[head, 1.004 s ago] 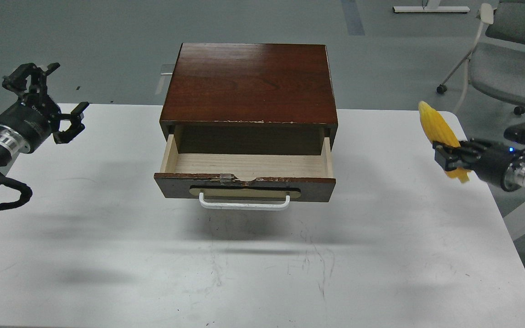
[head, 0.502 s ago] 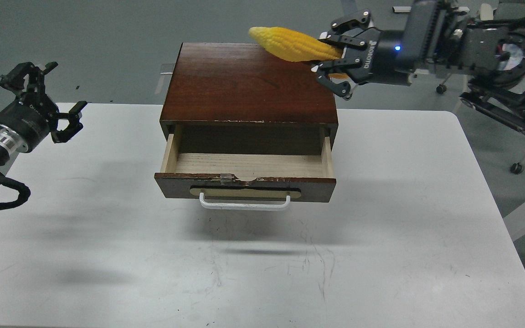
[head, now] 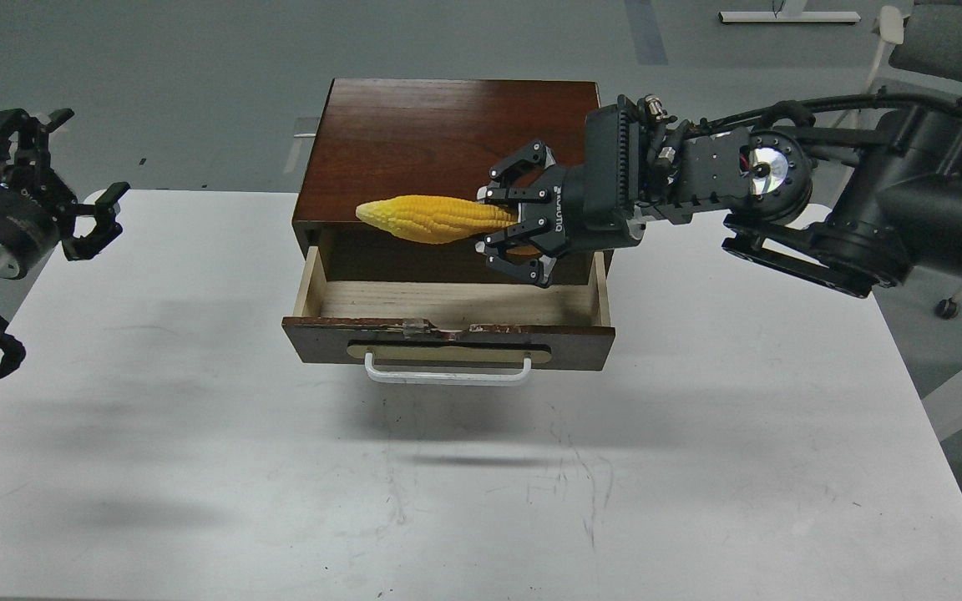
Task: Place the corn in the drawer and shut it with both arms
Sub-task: 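Lift the corn with the right gripper and lower it into the drawer, then open the right gripper, release the corn, and raise the gripper away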
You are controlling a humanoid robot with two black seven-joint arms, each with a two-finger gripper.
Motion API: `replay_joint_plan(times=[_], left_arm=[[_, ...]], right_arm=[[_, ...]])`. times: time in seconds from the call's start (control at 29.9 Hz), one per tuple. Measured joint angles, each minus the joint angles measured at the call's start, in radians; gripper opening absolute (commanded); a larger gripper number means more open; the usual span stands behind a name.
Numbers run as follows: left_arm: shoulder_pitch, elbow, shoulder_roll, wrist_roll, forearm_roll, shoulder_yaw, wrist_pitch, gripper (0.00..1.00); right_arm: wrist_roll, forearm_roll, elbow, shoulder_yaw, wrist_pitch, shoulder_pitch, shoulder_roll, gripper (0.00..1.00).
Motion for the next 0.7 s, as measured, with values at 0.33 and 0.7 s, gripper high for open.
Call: replay_joint_plan(times=[0.33, 0.7], left_arm=[[0.005, 0.000, 0.003, -0.001, 0.000, 0.000, 0.000, 0.98], [0.015, 0.000, 0.003, -0.001, -0.001, 0.000, 0.000, 0.98]], right_arm=[[0.000, 0.001, -0.009, 0.007, -0.007, 0.003, 0.039, 0.87], [0.000, 0.004, -0.008, 0.028, -0.044, 0.003, 0.038, 0.98]])
